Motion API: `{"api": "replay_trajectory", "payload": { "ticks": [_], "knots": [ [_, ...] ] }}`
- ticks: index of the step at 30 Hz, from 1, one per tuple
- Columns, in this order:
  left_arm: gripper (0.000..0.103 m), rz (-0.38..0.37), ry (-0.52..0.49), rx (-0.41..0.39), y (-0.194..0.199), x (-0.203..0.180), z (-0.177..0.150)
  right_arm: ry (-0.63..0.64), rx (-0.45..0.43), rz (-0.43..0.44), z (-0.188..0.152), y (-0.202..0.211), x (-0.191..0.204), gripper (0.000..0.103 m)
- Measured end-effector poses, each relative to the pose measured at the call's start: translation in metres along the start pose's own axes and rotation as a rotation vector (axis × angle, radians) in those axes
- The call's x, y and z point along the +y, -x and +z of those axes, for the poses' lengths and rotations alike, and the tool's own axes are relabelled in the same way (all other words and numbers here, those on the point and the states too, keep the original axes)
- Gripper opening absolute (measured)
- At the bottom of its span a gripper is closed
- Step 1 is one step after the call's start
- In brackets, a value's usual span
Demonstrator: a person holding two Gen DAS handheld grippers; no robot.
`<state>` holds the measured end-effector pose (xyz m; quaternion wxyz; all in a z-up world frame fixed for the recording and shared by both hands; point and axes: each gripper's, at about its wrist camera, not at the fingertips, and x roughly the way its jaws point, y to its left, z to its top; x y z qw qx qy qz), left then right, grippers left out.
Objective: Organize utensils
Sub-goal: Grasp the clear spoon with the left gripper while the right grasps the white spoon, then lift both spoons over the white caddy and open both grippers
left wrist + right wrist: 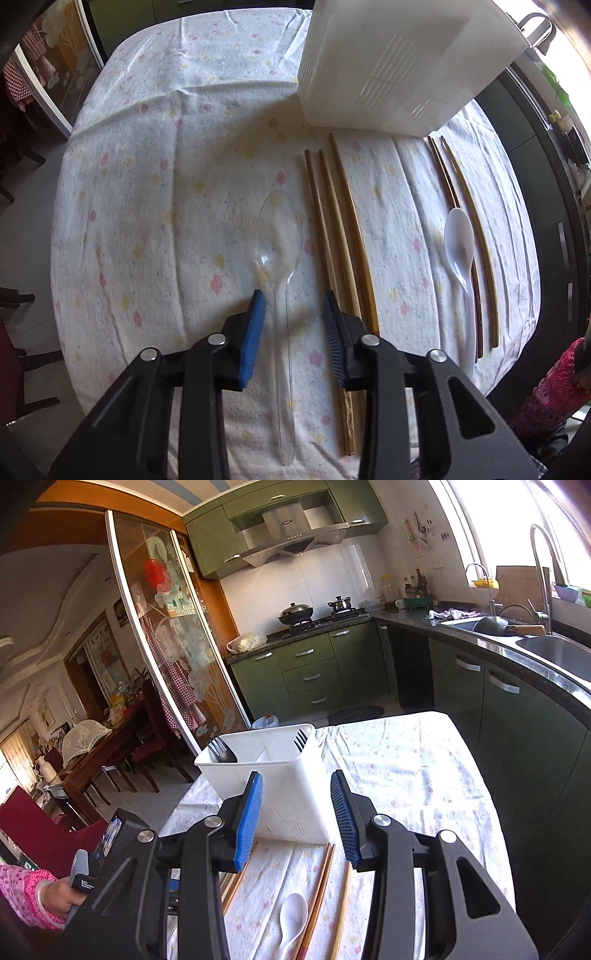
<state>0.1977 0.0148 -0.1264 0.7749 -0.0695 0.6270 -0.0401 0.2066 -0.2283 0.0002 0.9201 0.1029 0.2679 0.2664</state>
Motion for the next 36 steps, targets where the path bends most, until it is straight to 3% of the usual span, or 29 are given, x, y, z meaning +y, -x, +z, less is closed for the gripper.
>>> {"api": "replay_trajectory", "payload": {
  "ticks": [6, 11, 13, 16, 20, 24, 30, 33, 36],
  "knots": [
    [0.008, 0.029, -0.013, 0.000, -0.007, -0.009, 0.005, 0.035, 0.071, 0.009, -0.005, -0.006, 0.010, 0.042],
    [0.008, 0.011, -0.012, -0.076, 0.013, -0.006, 0.009, 0.206, 0.399, -0.045, -0.049, -0.043, 0.037, 0.048],
    [0.008, 0.009, -0.021, -0.134, 0.028, -0.007, 0.009, 0.307, 0.472, -0.077, -0.075, -0.053, 0.046, 0.048],
    [0.008, 0.004, -0.045, -0.212, 0.050, -0.011, 0.006, 0.407, 0.485, -0.109, -0.100, -0.062, 0.052, 0.048],
    [0.008, 0.001, -0.086, -0.257, 0.066, -0.021, -0.002, 0.382, 0.462, -0.044, -0.097, -0.074, 0.038, 0.048],
    [0.008, -0.023, -0.094, -0.247, 0.069, -0.020, -0.010, 0.307, 0.515, 0.033, -0.087, -0.094, 0.019, 0.028],
    [0.008, -0.034, -0.093, -0.243, 0.068, -0.017, -0.013, 0.290, 0.553, 0.034, -0.091, -0.111, 0.012, 0.025],
    [0.008, -0.036, -0.095, -0.241, 0.068, -0.017, -0.013, 0.301, 0.560, 0.037, -0.093, -0.115, 0.015, 0.007],
    [0.008, -0.038, -0.094, -0.244, 0.068, -0.017, -0.012, 0.273, 0.546, 0.053, -0.090, -0.112, 0.015, 0.004]
  ]
}}
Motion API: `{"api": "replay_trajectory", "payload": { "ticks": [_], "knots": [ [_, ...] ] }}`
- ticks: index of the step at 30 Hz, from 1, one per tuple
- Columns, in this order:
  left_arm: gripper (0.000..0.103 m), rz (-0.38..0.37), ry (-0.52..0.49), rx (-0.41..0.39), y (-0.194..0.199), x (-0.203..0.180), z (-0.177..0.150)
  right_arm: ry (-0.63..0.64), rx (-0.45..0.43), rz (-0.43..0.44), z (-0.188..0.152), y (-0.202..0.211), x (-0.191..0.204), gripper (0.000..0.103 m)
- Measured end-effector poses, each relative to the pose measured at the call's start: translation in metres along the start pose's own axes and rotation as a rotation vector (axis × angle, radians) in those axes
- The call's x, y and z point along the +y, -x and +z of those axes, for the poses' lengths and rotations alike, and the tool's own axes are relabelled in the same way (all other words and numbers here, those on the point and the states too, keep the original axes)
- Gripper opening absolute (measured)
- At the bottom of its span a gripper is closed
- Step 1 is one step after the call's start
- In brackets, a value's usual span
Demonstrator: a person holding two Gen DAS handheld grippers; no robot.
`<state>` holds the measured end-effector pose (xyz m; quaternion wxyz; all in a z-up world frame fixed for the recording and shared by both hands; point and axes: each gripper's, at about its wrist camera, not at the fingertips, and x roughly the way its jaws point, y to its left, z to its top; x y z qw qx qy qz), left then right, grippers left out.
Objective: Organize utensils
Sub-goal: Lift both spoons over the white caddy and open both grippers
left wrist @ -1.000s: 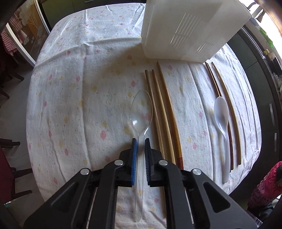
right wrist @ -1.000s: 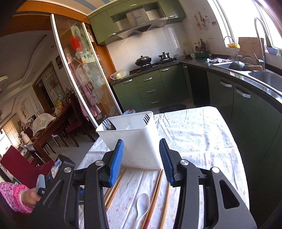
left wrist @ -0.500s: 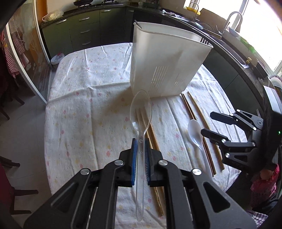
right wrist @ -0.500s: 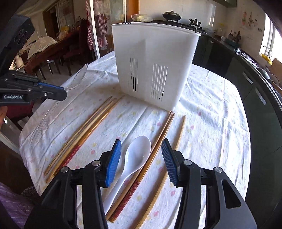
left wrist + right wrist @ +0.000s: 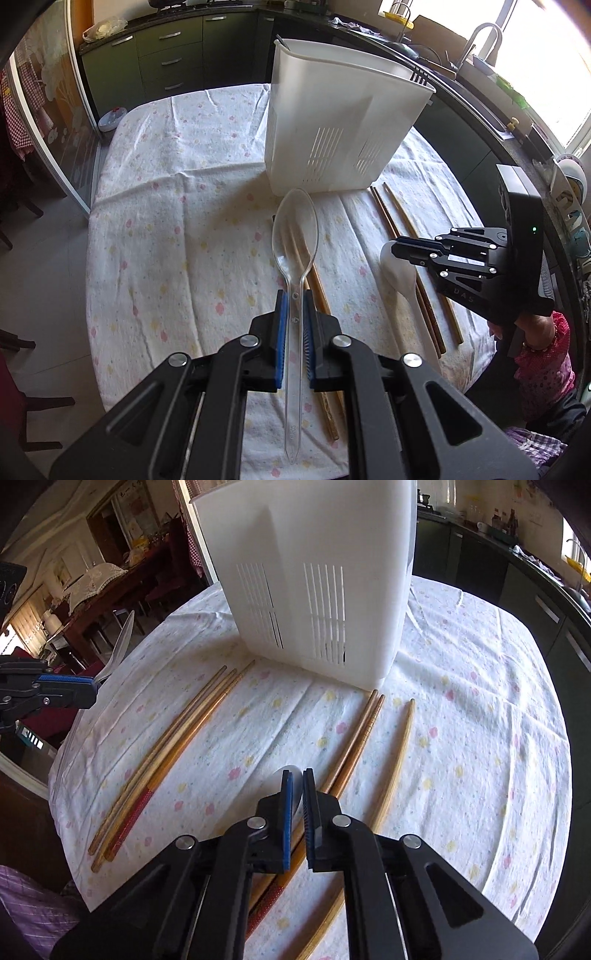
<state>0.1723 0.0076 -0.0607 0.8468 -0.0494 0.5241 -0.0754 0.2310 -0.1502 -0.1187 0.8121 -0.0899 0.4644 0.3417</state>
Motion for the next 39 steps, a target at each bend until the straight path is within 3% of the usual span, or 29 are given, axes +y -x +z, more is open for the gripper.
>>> {"api": "replay_trajectory", "payload": {
  "ticks": [4, 8, 11, 16, 19, 22, 27, 31, 36, 39],
  "knots": [
    [0.008, -0.027, 0.008, -0.031, 0.010, 0.000, 0.008, -0.057, -0.085, 0.021, 0.004, 0.023, -0.006, 0.004],
    [0.008, -0.061, -0.014, -0.143, 0.044, -0.011, 0.030, -0.099, -0.192, 0.035, 0.009, 0.058, -0.012, 0.004],
    [0.008, -0.103, -0.036, -0.276, 0.077, -0.024, 0.055, -0.131, -0.273, 0.041, 0.009, 0.082, -0.017, 0.004],
    [0.008, -0.141, -0.037, -0.585, 0.121, -0.038, 0.103, -0.171, -0.376, 0.038, 0.004, 0.110, -0.025, 0.004],
    [0.008, -0.124, -0.034, -0.750, 0.121, -0.042, 0.125, -0.187, -0.410, 0.031, -0.002, 0.118, -0.029, 0.004],
    [0.008, -0.094, -0.027, -0.855, 0.104, -0.043, 0.138, -0.198, -0.444, 0.014, -0.006, 0.128, -0.033, 0.004],
    [0.008, -0.027, -0.032, -0.898, 0.062, -0.043, 0.149, -0.201, -0.514, -0.012, 0.000, 0.145, -0.036, 0.004],
    [0.009, -0.005, -0.028, -0.876, 0.035, -0.039, 0.149, -0.185, -0.589, -0.032, 0.014, 0.162, -0.030, 0.004],
    [0.026, 0.018, -0.024, -0.806, 0.012, -0.031, 0.144, -0.183, -0.710, -0.073, 0.051, 0.179, -0.022, 0.004],
    [0.033, 0.024, -0.018, -0.767, 0.008, -0.025, 0.136, -0.173, -0.812, -0.145, 0.076, 0.189, -0.014, 0.004]
  ]
}}
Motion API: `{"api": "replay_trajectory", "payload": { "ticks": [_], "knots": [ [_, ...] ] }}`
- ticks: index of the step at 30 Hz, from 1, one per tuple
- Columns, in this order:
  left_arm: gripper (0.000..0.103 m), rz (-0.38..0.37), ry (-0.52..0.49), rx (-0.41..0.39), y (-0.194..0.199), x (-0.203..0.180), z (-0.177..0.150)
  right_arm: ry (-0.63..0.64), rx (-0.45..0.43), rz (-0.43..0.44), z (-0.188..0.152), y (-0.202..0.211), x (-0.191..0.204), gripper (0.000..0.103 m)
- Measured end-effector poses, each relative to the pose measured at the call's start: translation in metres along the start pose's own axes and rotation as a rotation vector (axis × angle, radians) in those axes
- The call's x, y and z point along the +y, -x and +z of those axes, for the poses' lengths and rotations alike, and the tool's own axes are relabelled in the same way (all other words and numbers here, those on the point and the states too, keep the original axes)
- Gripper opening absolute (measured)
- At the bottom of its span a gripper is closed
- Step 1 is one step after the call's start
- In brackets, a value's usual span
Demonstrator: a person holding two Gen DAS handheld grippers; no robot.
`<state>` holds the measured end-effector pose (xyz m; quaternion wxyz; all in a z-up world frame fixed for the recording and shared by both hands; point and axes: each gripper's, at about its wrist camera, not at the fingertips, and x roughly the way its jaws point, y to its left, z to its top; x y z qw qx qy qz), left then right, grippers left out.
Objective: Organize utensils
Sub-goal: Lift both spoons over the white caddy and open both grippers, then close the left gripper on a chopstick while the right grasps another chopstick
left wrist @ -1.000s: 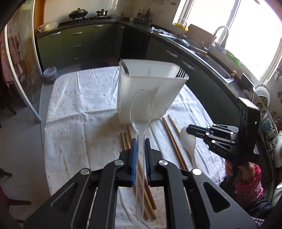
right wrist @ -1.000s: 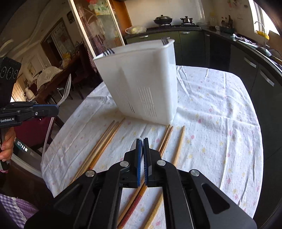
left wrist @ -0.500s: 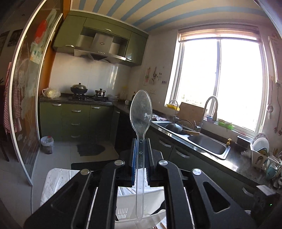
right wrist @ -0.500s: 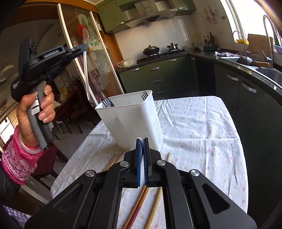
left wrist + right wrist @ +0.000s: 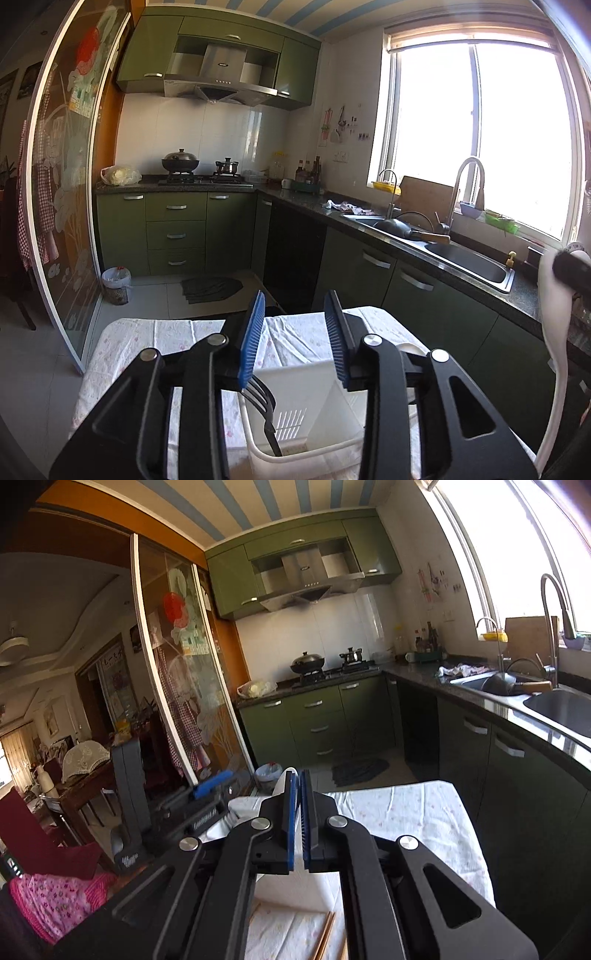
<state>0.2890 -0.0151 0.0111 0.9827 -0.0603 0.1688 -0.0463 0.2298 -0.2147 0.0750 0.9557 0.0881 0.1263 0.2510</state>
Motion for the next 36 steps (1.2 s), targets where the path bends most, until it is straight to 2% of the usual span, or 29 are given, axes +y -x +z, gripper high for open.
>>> {"api": "replay_trajectory", "payload": {
  "ticks": [4, 5, 7, 13, 15, 17, 20, 22, 24, 27, 30, 36],
  "knots": [
    [0.037, -0.003, 0.076, 0.011, 0.025, 0.017, 0.002, 0.071, -0.157, -0.109, 0.027, -0.017, 0.020, 0.004],
    [0.041, -0.004, 0.092, 0.011, 0.034, 0.021, 0.002, 0.103, -0.184, -0.146, 0.031, -0.025, 0.026, 0.004],
    [0.043, -0.005, 0.103, 0.016, 0.052, 0.025, 0.001, 0.161, -0.210, -0.208, 0.033, -0.045, 0.035, 0.004],
    [0.043, 0.001, 0.081, 0.092, 0.092, 0.035, -0.009, 0.257, -0.155, -0.298, -0.001, -0.097, 0.035, 0.004],
    [0.044, 0.003, 0.083, 0.131, 0.100, 0.039, -0.016, 0.267, -0.124, -0.296, -0.013, -0.108, 0.034, 0.004],
    [0.050, 0.012, 0.100, 0.174, 0.103, 0.044, -0.024, 0.280, -0.102, -0.294, -0.024, -0.112, 0.035, 0.004],
    [0.051, 0.016, 0.141, 0.283, 0.097, 0.050, -0.044, 0.314, -0.062, -0.276, -0.038, -0.114, 0.038, 0.005],
    [0.051, 0.027, 0.164, 0.376, 0.089, 0.054, -0.060, 0.333, -0.054, -0.286, -0.046, -0.109, 0.040, 0.037],
    [0.050, 0.029, 0.184, 0.478, 0.080, 0.057, -0.079, 0.329, -0.086, -0.289, -0.050, -0.091, 0.041, 0.045],
    [0.049, 0.048, 0.179, 0.608, 0.066, 0.055, -0.104, 0.288, -0.125, -0.280, -0.051, -0.050, 0.038, 0.045],
    [0.038, 0.078, 0.137, 0.711, 0.051, 0.047, -0.124, 0.240, -0.126, -0.267, -0.054, -0.011, 0.029, 0.047],
    [0.035, 0.115, 0.127, 0.866, 0.028, 0.041, -0.150, 0.212, -0.091, -0.271, -0.070, 0.052, 0.011, 0.047]
  ]
}}
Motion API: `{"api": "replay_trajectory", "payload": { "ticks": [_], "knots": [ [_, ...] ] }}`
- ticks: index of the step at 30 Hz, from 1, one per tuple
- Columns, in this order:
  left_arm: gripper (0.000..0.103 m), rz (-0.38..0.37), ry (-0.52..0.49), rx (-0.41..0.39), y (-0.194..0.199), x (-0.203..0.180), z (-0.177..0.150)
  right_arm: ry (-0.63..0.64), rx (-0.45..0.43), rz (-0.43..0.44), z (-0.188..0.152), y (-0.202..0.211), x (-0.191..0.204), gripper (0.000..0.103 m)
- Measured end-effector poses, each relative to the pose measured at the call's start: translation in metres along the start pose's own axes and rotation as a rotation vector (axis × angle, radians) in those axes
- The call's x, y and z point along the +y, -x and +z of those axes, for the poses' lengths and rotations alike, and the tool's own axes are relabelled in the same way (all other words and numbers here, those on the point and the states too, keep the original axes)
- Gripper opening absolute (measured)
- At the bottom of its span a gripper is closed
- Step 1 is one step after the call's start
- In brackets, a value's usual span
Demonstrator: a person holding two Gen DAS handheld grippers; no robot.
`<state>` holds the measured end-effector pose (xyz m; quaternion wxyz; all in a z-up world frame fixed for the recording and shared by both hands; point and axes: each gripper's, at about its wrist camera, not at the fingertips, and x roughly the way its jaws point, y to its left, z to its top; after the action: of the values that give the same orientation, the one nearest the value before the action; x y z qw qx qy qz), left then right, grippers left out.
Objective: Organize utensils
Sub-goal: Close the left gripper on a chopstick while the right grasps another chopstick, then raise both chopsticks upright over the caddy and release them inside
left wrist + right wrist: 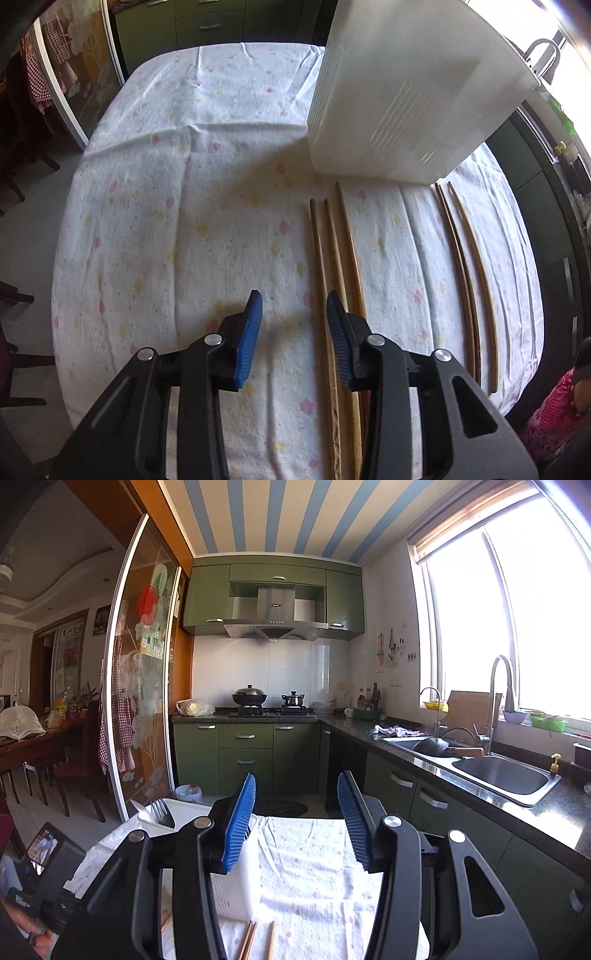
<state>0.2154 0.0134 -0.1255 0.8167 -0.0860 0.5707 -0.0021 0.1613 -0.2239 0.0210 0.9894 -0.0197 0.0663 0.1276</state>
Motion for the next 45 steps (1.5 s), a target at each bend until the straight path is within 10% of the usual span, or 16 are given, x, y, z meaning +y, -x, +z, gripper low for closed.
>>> {"api": "replay_trajectory", "payload": {
  "ticks": [10, 14, 22, 45],
  "knots": [
    [0.027, 0.075, -0.063, 0.025, -0.005, -0.022, -0.001, -0.038, 0.162, 0.038, -0.024, 0.014, -0.031, 0.049],
    [0.008, 0.091, -0.093, 0.028, -0.007, -0.026, -0.002, 0.007, 0.397, 0.147, -0.045, -0.023, -0.009, 0.048],
    [0.007, 0.068, -0.095, 0.024, -0.005, -0.012, -0.002, -0.146, 0.866, 0.323, -0.127, -0.100, 0.007, 0.024],
    [0.007, 0.057, -0.134, -0.012, -0.005, -0.012, -0.007, 0.056, 0.948, 0.191, -0.144, -0.150, 0.058, 0.010]
  ]
}}
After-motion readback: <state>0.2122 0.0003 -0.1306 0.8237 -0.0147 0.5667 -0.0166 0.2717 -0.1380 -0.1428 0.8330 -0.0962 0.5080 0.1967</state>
